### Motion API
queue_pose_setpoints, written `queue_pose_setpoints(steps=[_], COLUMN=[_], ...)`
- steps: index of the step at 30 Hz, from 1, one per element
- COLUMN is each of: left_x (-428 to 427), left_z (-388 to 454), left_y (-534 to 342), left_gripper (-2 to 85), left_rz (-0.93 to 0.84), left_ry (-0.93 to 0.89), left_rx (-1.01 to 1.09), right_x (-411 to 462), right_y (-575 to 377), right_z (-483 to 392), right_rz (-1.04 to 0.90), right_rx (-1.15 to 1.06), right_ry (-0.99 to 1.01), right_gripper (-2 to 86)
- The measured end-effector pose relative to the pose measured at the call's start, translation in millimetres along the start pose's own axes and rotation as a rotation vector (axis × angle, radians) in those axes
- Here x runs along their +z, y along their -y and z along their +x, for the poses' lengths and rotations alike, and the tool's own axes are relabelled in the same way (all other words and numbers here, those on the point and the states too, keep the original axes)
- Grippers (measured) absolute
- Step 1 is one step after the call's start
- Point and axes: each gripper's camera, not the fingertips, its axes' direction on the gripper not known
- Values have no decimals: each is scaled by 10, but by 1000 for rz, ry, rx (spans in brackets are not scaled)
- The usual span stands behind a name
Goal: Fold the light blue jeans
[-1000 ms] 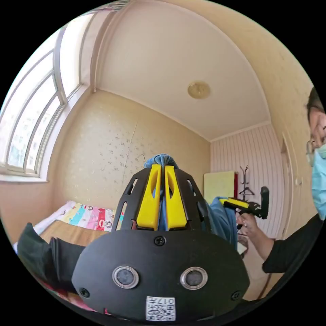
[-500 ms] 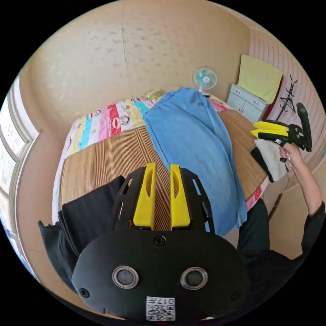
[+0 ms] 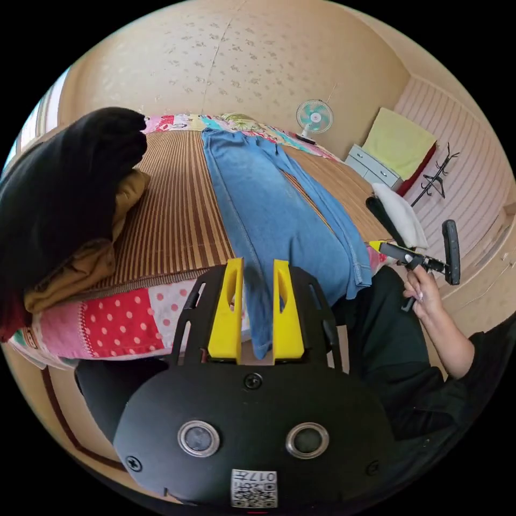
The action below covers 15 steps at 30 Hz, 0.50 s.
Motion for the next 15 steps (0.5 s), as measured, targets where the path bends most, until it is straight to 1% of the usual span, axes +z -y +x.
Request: queue_pose_setpoints(steps=[1, 2, 3, 4, 7, 9, 11, 12, 13, 14, 15], left_x=[45, 95, 6, -41, -193, -443, -618, -717, -766, -876, -1004], left_z=[-21, -44, -54, -70, -232, -501, -731, -875, -936, -1040, -1114], left_y=[-54, -162, -272, -308, -274, -266, -366, -470, -531, -658, -765], left_gripper=[95, 95, 78, 70, 54, 41, 40, 42, 43, 49, 60], left_rz=[-26, -54, -13, 0, -39, -50, -25, -12, -5, 19, 49], left_ry=[-1, 28, 67, 82, 69, -42, -123, -148, -154, -162, -163], left_rx=[-22, -54, -83, -102, -116, -140, -168, -193, -206, -234, -259], right_x=[71, 245, 290, 243, -161, -563, -850, -980, -1022, -1042, -968], right_y=[-25, -56, -82, -94, -117, -142, -215, -276, -306, -354, -375], right_z=[24, 59, 113, 140, 307, 666, 1078, 1334, 1443, 1635, 1812], right_rz=[-41, -143, -171, -156, -72, 12, 115, 155, 156, 112, -6], right_rx=[-10, -46, -56, -65, -172, -189, -149, -119, -104, -42, 65], right_ry=[8, 24, 6, 15, 201, 462, 638, 640, 593, 405, 142], right_gripper=[106, 91, 70, 59, 36, 29, 25, 23, 22, 21, 19])
